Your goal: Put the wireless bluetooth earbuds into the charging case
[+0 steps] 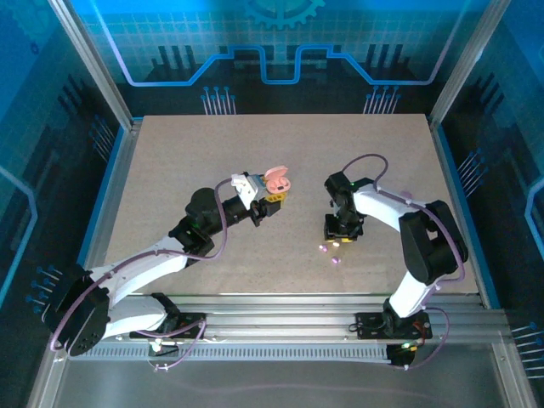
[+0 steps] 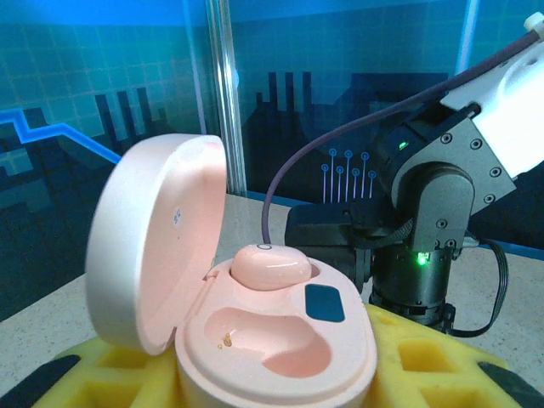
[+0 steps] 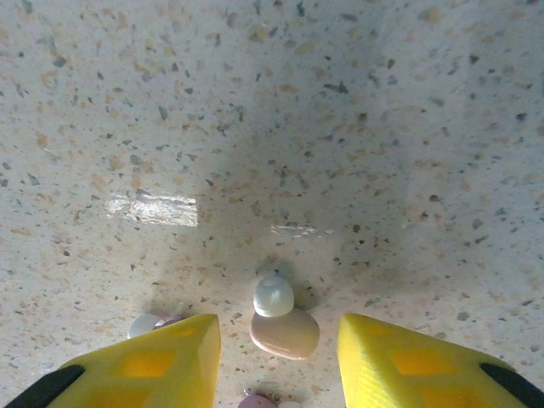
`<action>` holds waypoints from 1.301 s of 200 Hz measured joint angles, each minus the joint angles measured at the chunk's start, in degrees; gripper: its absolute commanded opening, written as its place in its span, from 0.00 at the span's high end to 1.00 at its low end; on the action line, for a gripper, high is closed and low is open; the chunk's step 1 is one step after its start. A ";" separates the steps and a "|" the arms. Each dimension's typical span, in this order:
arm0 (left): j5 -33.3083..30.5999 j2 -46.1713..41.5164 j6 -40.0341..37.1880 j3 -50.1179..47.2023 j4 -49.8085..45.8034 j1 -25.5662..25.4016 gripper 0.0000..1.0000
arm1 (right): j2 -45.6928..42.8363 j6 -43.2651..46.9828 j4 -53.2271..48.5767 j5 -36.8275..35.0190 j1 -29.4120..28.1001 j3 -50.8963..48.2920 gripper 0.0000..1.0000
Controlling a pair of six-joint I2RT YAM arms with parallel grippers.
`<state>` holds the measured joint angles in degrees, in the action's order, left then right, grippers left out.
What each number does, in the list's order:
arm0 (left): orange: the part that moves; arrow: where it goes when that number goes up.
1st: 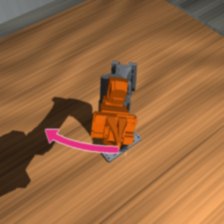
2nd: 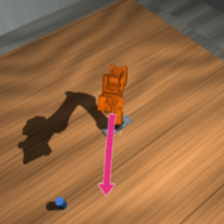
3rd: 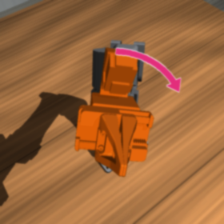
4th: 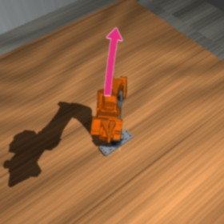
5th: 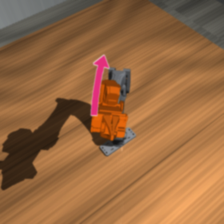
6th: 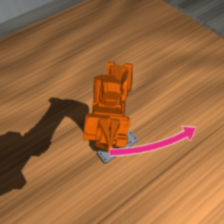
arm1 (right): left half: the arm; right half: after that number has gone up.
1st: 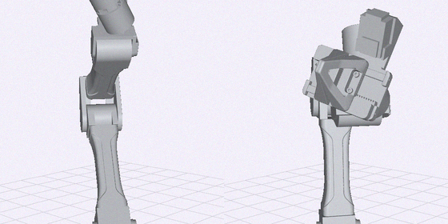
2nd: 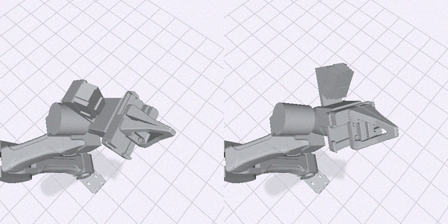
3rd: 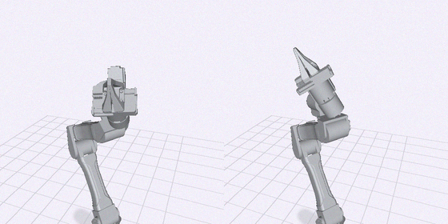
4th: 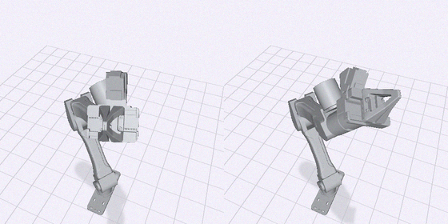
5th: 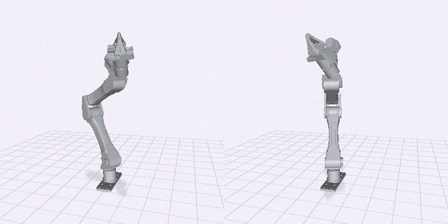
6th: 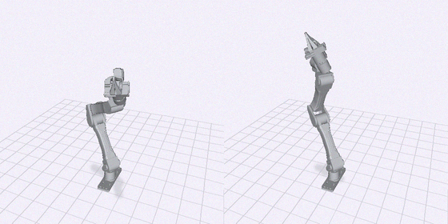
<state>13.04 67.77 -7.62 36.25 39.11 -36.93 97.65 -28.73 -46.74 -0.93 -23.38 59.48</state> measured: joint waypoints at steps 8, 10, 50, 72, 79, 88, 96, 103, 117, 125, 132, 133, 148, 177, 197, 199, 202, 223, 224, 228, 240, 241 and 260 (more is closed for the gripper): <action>0.00 0.00 0.00 0.00 0.00 0.00 0.64 | 0.50 -0.02 0.02 -0.17 -0.22 0.00 0.56; 0.00 0.00 0.00 0.00 0.00 0.00 0.64 | 0.59 0.00 0.00 -0.20 -0.22 0.00 0.57; 0.00 0.00 0.00 0.00 0.00 0.00 0.63 | 1.68 -0.02 -0.68 -1.55 -0.33 0.00 0.57; 0.00 0.00 0.00 0.00 0.00 0.00 0.63 | 1.22 -0.22 -1.38 -2.60 -0.33 -0.31 0.56; 0.00 0.00 0.00 0.00 0.00 0.00 0.63 | 0.76 -0.33 -1.64 -3.02 -0.33 -0.59 0.56; 0.00 0.00 0.00 0.00 0.00 0.00 0.64 | 0.07 -0.42 -2.08 -3.48 -0.35 -0.94 0.56; 0.02 0.00 0.00 0.00 0.00 0.00 0.63 | -0.52 -0.46 -2.38 -3.67 -0.33 -1.16 0.56; 0.02 0.00 0.00 0.00 0.00 0.00 0.63 | -0.92 -0.52 -2.49 -3.85 -0.33 -1.31 0.56; 0.02 0.00 0.00 0.00 0.00 0.00 0.64 | -1.25 -0.66 -2.89 -4.26 -0.33 -1.42 0.56; 0.02 0.00 0.00 0.00 -0.02 0.00 0.64 | -1.31 -0.76 -2.99 -4.48 -0.33 -1.42 0.56; 0.02 0.00 0.00 0.00 0.00 0.00 0.64 | -1.31 -0.87 -2.99 -4.68 -0.33 -1.51 0.56; 0.02 0.00 0.00 0.00 0.00 0.00 0.63 | -1.31 -0.85 -2.97 -4.70 -0.31 -1.53 0.56; 0.02 0.00 0.00 0.00 0.00 0.00 0.64 | -1.31 -1.03 -2.91 -4.72 -0.17 -2.16 0.57; 0.02 0.00 0.00 0.00 -0.02 0.00 0.63 | -1.31 -1.03 -2.93 -4.68 0.72 -3.26 0.57; 0.02 0.00 0.00 0.00 -0.02 0.00 0.63 | -1.33 -1.01 -2.67 -4.68 1.18 -3.26 0.58; 0.02 0.00 0.00 0.00 -0.02 0.00 0.63 | -1.33 -1.01 -2.69 -4.68 1.20 -3.26 0.58; 0.02 0.00 0.00 0.00 -0.02 0.00 0.63 | -1.33 -1.01 -2.69 -4.68 1.25 -3.26 0.58; 0.02 0.00 0.00 0.00 -0.02 0.00 0.63 | -2.03 -0.98 -2.43 -4.59 1.92 -3.28 0.59; 0.02 0.00 0.00 0.00 -0.02 0.00 0.63 | -2.08 -0.98 -2.38 -4.57 1.97 -3.28 0.60; 0.02 0.00 0.00 0.00 0.00 0.00 0.63 | -2.47 -0.96 -2.23 -4.35 2.21 -3.32 0.60; 0.02 0.00 0.00 0.00 0.00 0.00 0.63 | -4.22 -0.83 -1.49 -3.19 3.23 -3.61 0.61; 0.02 0.00 0.00 0.00 -0.02 0.00 0.63 | -4.35 -0.81 -1.42 -3.10 3.32 -3.65 0.60; 0.02 0.00 0.00 0.00 -0.02 0.00 0.63 | -7.58 -0.61 0.17 -0.17 5.42 -4.55 0.60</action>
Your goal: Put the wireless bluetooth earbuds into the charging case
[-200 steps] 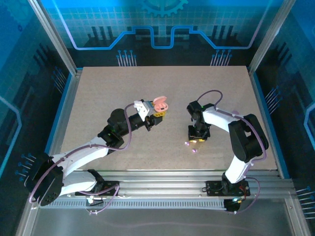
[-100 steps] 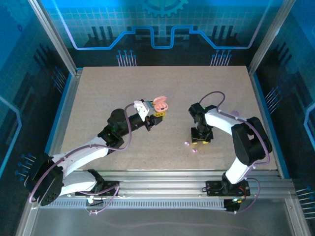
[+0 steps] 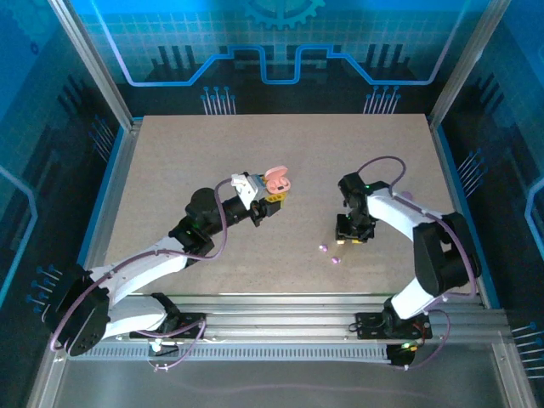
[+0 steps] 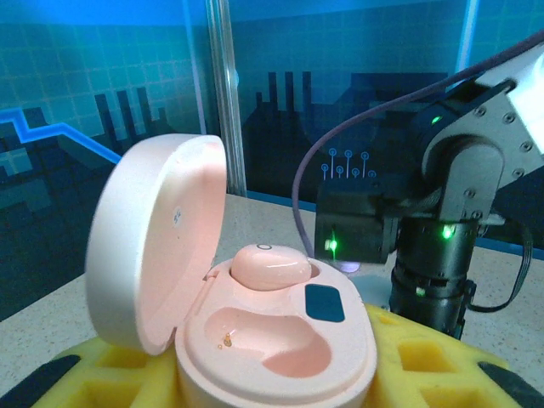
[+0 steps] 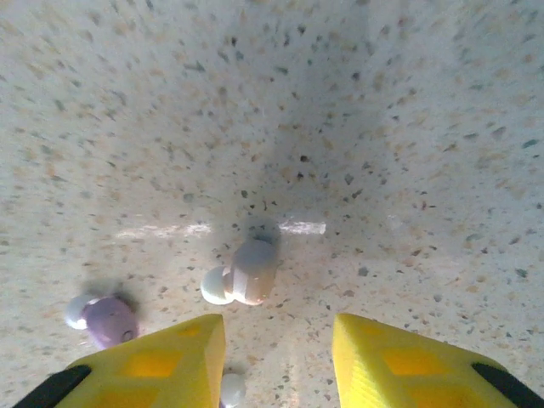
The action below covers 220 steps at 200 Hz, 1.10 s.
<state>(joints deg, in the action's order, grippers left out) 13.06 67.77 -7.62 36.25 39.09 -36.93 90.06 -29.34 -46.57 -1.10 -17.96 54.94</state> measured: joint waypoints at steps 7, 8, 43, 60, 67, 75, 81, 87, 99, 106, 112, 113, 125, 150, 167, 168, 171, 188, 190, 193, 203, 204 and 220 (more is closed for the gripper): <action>0.00 0.00 0.00 0.00 0.02 0.00 0.63 | -1.01 0.02 0.92 1.55 1.03 -0.46 0.60; 0.00 0.00 0.00 0.00 0.02 0.00 0.63 | -1.07 0.02 1.03 1.66 1.14 -0.52 0.60; 0.00 0.00 0.00 0.00 0.02 0.00 0.63 | -1.44 -0.26 5.44 8.72 5.44 -3.65 0.60; 0.00 0.00 0.00 0.00 0.00 0.00 0.63 | -0.94 -0.90 7.41 11.32 6.40 -5.49 0.60; 0.00 0.00 0.02 0.00 0.02 0.00 0.63 | -0.55 -1.16 8.02 12.11 6.43 -6.05 0.60; 0.00 0.00 0.00 0.00 0.00 0.00 0.63 | -0.02 -1.42 8.59 12.87 6.40 -6.62 0.59; 0.00 0.00 0.02 0.00 0.00 0.00 0.63 | 0.37 -1.68 9.03 13.42 6.40 -6.97 0.59; 0.00 0.00 0.00 0.00 0.00 0.00 0.63 | 0.74 -1.86 9.35 13.66 6.40 -7.26 0.59; 0.00 0.00 0.00 0.00 0.00 0.00 0.63 | 1.05 -2.16 9.60 13.73 6.43 -7.32 0.59; 0.00 0.00 0.00 0.00 0.00 0.00 0.63 | 1.03 -2.19 9.62 13.81 6.47 -7.32 0.59; 0.00 0.00 0.00 0.00 0.00 0.00 0.63 | 1.05 -2.19 9.64 13.81 6.47 -7.32 0.60; 0.00 0.00 0.00 0.00 0.00 0.00 0.63 | 1.05 -2.19 9.64 13.81 6.47 -7.32 0.60; 0.00 0.00 0.02 0.00 0.00 0.00 0.63 | 1.05 -2.19 9.64 13.92 6.51 -7.32 0.62; 0.00 0.00 0.00 0.00 0.00 0.00 0.63 | 1.07 -2.14 9.75 14.08 6.62 -7.32 0.65; 0.00 0.00 0.00 0.00 0.00 0.00 0.63 | 1.16 -2.08 10.03 14.53 6.67 -7.30 0.65; 0.00 0.00 0.02 0.00 0.00 0.00 0.63 | 1.18 -2.08 10.08 14.58 6.67 -7.30 0.64; 0.00 0.00 0.00 0.00 0.00 0.00 0.63 | 1.25 -1.97 10.23 14.75 6.67 -7.30 0.65; 0.00 0.00 0.02 0.00 0.00 0.00 0.63 | 1.70 -1.66 10.78 15.37 6.62 -6.93 0.64; 0.00 0.00 0.00 0.00 0.00 0.00 0.63 | 1.75 -1.66 10.82 15.41 6.60 -6.91 0.64; 0.00 0.00 0.02 0.00 0.00 0.00 0.63 | 1.81 -1.57 10.95 15.54 6.60 -6.84 0.64; 0.00 0.00 0.02 0.00 0.00 0.00 0.63 | 1.97 -1.42 11.39 15.67 6.40 -6.64 0.64; 0.00 0.00 0.00 0.00 0.00 0.00 0.63 | 1.99 -1.40 11.41 15.69 6.38 -6.62 0.63; 0.00 0.00 0.02 0.00 0.00 0.00 0.63 | 2.32 -0.98 12.11 15.87 6.27 -6.14 0.63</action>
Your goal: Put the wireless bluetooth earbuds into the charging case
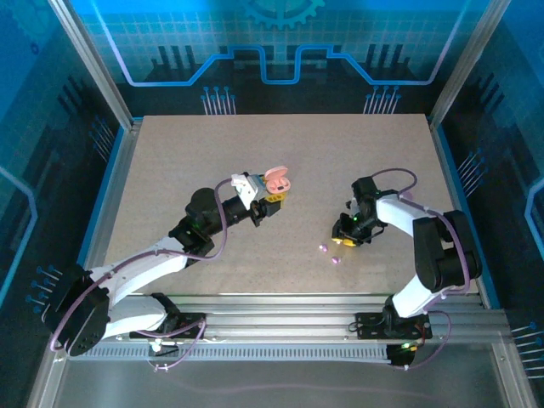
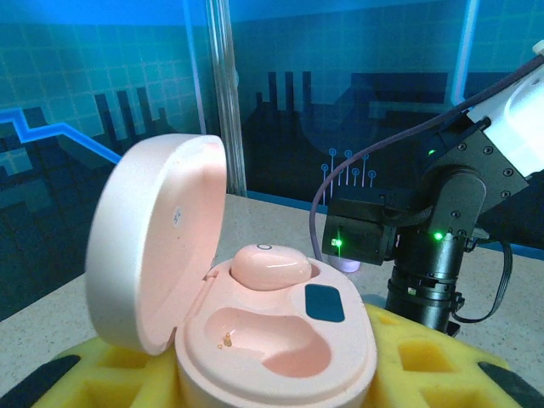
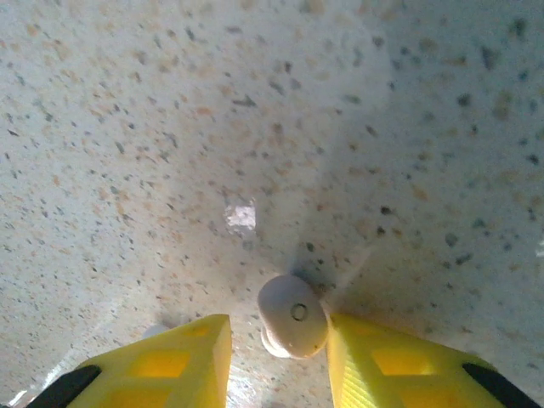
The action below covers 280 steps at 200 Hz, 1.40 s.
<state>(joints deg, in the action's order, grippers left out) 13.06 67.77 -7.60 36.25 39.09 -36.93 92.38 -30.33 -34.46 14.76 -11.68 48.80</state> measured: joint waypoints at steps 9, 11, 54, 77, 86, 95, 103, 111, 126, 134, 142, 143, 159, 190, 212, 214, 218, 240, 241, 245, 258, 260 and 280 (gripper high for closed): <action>0.00 0.00 -0.02 0.00 0.00 0.00 0.63 | 0.31 0.31 0.24 0.15 0.02 0.31 0.63; 0.00 0.00 0.00 0.00 0.00 0.00 0.63 | 0.37 0.39 0.22 0.17 0.00 0.37 0.63; 0.00 0.00 -0.02 0.00 -0.02 0.00 0.63 | 1.51 1.70 0.26 0.37 -0.42 3.32 0.63; 0.00 0.00 0.00 0.00 -0.02 0.00 0.63 | 1.79 2.23 -0.02 0.33 -1.49 4.66 0.62; 0.00 0.00 0.00 0.00 -0.02 0.00 0.63 | 2.19 2.38 -0.31 0.20 -1.86 5.18 0.62; 0.00 0.00 -0.02 0.00 -0.02 0.00 0.63 | 2.75 2.58 -0.63 -0.50 -2.19 5.62 0.61; 0.00 0.00 -0.02 0.00 -0.02 0.00 0.63 | 3.21 2.82 -0.87 -1.07 -2.29 5.81 0.61; 0.00 0.00 0.00 0.00 -0.04 0.00 0.63 | 3.65 3.04 -1.31 -1.81 -2.29 5.99 0.60; 0.00 0.00 -0.02 0.00 -0.09 0.00 0.63 | 3.89 3.80 -2.05 -2.99 -2.29 6.12 0.60; 0.00 0.00 -0.02 0.00 -0.20 0.00 0.63 | 3.89 4.31 -2.60 -3.48 -2.32 6.38 0.59; 0.00 0.00 -0.02 0.00 -0.22 0.00 0.63 | 3.89 4.74 -3.02 -3.93 -2.29 6.86 0.59; 0.00 0.00 0.00 0.00 -0.22 0.00 0.63 | 3.89 4.81 -3.02 -3.98 -2.29 6.93 0.59; 0.00 0.00 0.00 0.00 -0.22 0.00 0.63 | 4.20 5.86 -3.28 -4.15 -2.29 8.33 0.59; 0.00 0.00 0.00 0.00 -0.24 0.00 0.63 | 6.88 7.13 -2.99 -2.43 -2.32 10.88 0.60; 0.00 0.00 0.00 0.00 -0.24 0.00 0.63 | 8.92 7.32 -3.30 -1.22 -2.51 10.88 0.60; 0.00 0.00 -0.02 0.00 -0.24 0.00 0.63 | 9.05 7.32 -3.37 -1.16 -2.54 10.88 0.60; 0.00 0.00 0.00 0.00 -0.22 0.00 0.63 | 9.20 7.32 -3.45 -1.07 -2.58 10.88 0.61; 0.00 0.00 -0.02 0.00 -0.24 0.00 0.63 | 8.98 7.26 -2.95 -0.57 -2.62 10.08 0.63; -0.02 0.00 -0.02 0.00 -0.22 0.00 0.63 | 8.94 7.26 -2.95 -0.57 -2.62 10.03 0.63; 0.00 0.00 -0.02 0.00 -0.22 0.00 0.63 | 8.74 7.26 -2.75 -0.42 -2.60 9.77 0.64; 0.00 0.00 -0.02 0.00 -0.22 0.00 0.63 | 7.69 7.02 -2.34 0.37 -2.67 8.76 0.64; 0.00 0.00 -0.02 0.00 -0.22 0.00 0.63 | 7.56 7.02 -2.36 0.52 -2.73 8.52 0.64; 0.00 0.00 0.00 0.00 -0.22 0.00 0.63 | 6.25 6.56 -2.82 1.22 -3.32 6.67 0.65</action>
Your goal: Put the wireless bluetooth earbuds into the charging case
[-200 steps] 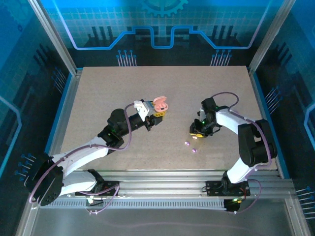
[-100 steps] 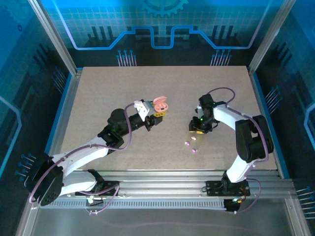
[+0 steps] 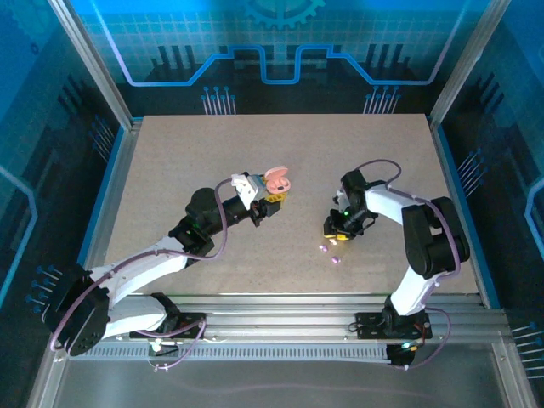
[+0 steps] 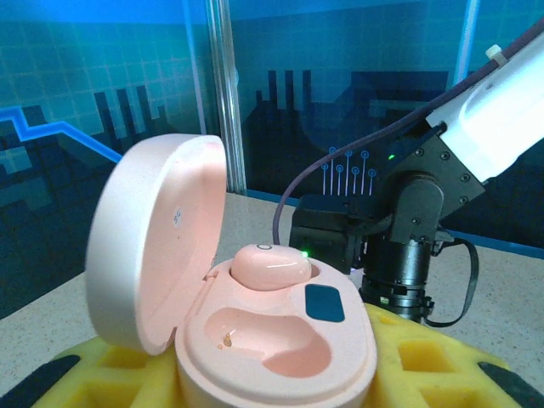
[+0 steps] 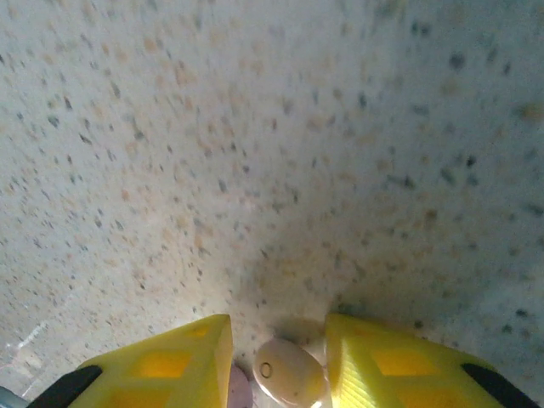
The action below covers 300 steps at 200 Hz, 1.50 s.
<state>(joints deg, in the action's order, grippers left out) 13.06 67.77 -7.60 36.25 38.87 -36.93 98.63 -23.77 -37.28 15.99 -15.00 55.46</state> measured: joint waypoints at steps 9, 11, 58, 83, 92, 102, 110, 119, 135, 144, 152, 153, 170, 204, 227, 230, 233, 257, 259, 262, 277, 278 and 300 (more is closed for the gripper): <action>0.00 0.00 0.00 0.00 0.00 0.00 0.63 | -0.37 -0.20 -0.17 0.55 0.00 -0.31 0.65; 0.00 0.00 0.00 0.00 0.00 0.00 0.63 | -0.46 -0.20 -0.22 0.72 0.00 -0.39 0.65; 0.00 0.00 0.00 0.00 0.00 0.00 0.63 | -1.16 -1.05 -0.46 2.51 -1.22 -1.55 0.67; 0.00 0.00 0.02 0.00 0.00 0.00 0.63 | -2.19 -1.66 -0.57 2.62 -1.97 -2.32 0.67; 0.00 0.00 0.02 0.00 0.00 0.00 0.63 | -2.58 -1.90 -0.63 2.64 -2.19 -2.67 0.67; 0.00 0.00 0.02 0.00 0.00 0.00 0.63 | -2.84 -2.12 -0.70 2.69 -2.36 -2.95 0.67; 0.00 0.00 0.02 0.00 0.00 0.00 0.63 | -2.95 -2.21 -0.83 2.64 -2.51 -3.10 0.67; -0.02 0.00 0.02 0.00 0.00 0.00 0.63 | -3.06 -2.32 -1.01 2.49 -2.64 -3.21 0.67; 0.00 0.00 0.02 0.00 0.00 0.00 0.63 | -3.41 -2.38 -1.57 1.90 -2.99 -3.26 0.67; 0.00 0.00 0.02 0.00 0.00 0.00 0.63 | -3.61 -2.54 -2.08 1.36 -3.13 -3.26 0.68; 0.00 0.00 0.02 0.00 0.00 0.00 0.63 | -3.78 -2.75 -2.36 0.83 -3.23 -3.26 0.68; 0.00 0.00 0.02 0.00 0.00 0.00 0.63 | -3.82 -2.75 -2.43 0.74 -3.26 -3.26 0.68; 0.00 0.00 0.02 0.00 0.00 0.00 0.63 | -4.31 -2.97 -3.10 0.02 -3.34 -3.26 0.68; 0.00 0.00 0.04 0.00 0.00 0.00 0.63 | -6.01 -2.99 -4.42 -3.15 -3.48 -3.26 0.67; 0.00 0.00 0.15 0.00 0.00 0.00 0.63 | -6.32 -2.95 -5.42 -5.53 -3.76 -2.91 0.67; 0.00 0.00 0.17 0.00 0.00 0.00 0.63 | -6.32 -2.91 -5.51 -5.66 -3.78 -2.84 0.66; 0.00 0.00 0.17 0.00 0.00 0.00 0.63 | -6.32 -2.91 -5.60 -5.88 -3.80 -2.69 0.66; 0.00 0.00 0.15 0.00 0.00 0.00 0.63 | -6.21 -2.60 -5.79 -6.86 -3.93 -1.40 0.65; 0.00 0.00 0.17 0.00 0.00 0.00 0.63 | -6.14 -2.51 -5.77 -6.97 -3.98 -1.22 0.65; 0.00 0.00 0.15 0.00 0.00 0.00 0.63 | -6.08 -2.51 -5.79 -7.06 -4.02 -0.98 0.64; 0.00 0.00 0.15 0.00 0.00 0.00 0.63 | -5.60 -2.03 -5.81 -7.13 -4.26 0.28 0.64; 0.00 0.00 0.17 0.00 0.00 0.00 0.63 | -5.57 -2.03 -5.79 -7.13 -4.28 0.35 0.64; 0.00 0.00 0.15 0.00 0.00 0.00 0.63 | -4.74 -1.40 -6.08 -7.67 -4.57 2.43 0.64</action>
<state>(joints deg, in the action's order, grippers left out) 13.06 67.77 -7.44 36.25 38.87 -36.93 93.89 -25.17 -43.35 8.32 -19.57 57.89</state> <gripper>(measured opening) 0.391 0.362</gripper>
